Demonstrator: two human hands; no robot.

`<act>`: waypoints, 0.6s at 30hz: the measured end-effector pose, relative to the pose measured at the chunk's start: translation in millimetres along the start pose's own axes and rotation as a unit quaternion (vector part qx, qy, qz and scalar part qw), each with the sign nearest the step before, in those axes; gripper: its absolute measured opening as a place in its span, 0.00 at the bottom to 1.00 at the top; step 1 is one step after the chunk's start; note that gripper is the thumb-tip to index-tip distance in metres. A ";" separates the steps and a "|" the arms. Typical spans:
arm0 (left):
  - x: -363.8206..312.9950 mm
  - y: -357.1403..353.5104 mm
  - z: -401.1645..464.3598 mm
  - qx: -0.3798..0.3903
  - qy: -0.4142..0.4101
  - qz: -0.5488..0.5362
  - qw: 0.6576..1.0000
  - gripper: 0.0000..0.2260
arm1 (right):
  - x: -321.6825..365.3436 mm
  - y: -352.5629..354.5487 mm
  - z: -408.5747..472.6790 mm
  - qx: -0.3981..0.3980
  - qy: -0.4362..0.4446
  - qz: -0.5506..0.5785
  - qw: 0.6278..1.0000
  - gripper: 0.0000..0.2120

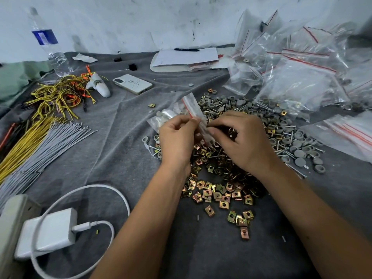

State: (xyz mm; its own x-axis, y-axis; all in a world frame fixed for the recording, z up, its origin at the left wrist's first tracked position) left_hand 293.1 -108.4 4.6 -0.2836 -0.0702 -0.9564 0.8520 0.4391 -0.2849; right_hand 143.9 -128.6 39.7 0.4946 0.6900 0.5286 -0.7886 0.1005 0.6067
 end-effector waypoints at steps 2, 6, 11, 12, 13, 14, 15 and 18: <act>-3.7 0.1 -0.9 0.003 -0.018 0.012 1.000 0.10 | -4.0 4.8 1.1 -0.020 -0.026 0.003 0.999 0.08; -8.1 -5.4 -3.0 0.033 -0.057 -0.004 0.998 0.07 | -3.5 0.8 1.4 0.003 -0.034 0.007 0.999 0.10; -9.6 -1.4 -2.9 0.025 -0.062 -0.021 0.998 0.11 | -1.5 -2.6 0.6 0.027 -0.017 0.015 0.999 0.10; -9.4 -0.8 -2.4 0.022 -0.059 -0.018 0.998 0.11 | -1.4 -3.4 0.2 0.034 -0.012 0.015 0.999 0.09; -9.2 -0.2 -1.8 0.019 -0.057 -0.015 0.998 0.10 | -1.3 -4.6 -0.1 0.043 -0.006 0.014 0.999 0.09; -9.2 0.0 -1.3 0.016 -0.056 -0.010 0.998 0.09 | -1.5 -6.4 -0.7 0.052 0.000 0.011 0.999 0.09; -8.6 -0.3 -0.9 0.017 -0.054 -0.003 0.998 0.08 | -1.9 -8.1 -1.3 0.060 0.005 0.006 0.998 0.09; -3.7 -3.0 -0.2 0.033 -0.028 0.005 0.999 0.07 | -2.7 -12.3 -2.5 0.072 0.012 -0.013 0.997 0.11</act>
State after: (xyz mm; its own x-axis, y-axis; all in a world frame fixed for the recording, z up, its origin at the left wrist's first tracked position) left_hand 291.5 -109.3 9.1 -0.2514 -0.1169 -0.9608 0.8823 0.3805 -0.2771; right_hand 151.3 -129.9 29.3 0.5041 0.7052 0.4987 -0.7144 0.0159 0.6996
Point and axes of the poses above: each hand's wrist, its own z-axis towards the middle knuckle, its own y-axis out of the back of the hand, x = y × z, the point moved 6 cm from there along z, towards the middle knuckle, and after that the axes turned 2 degrees about -y, right-handed, at the moved point
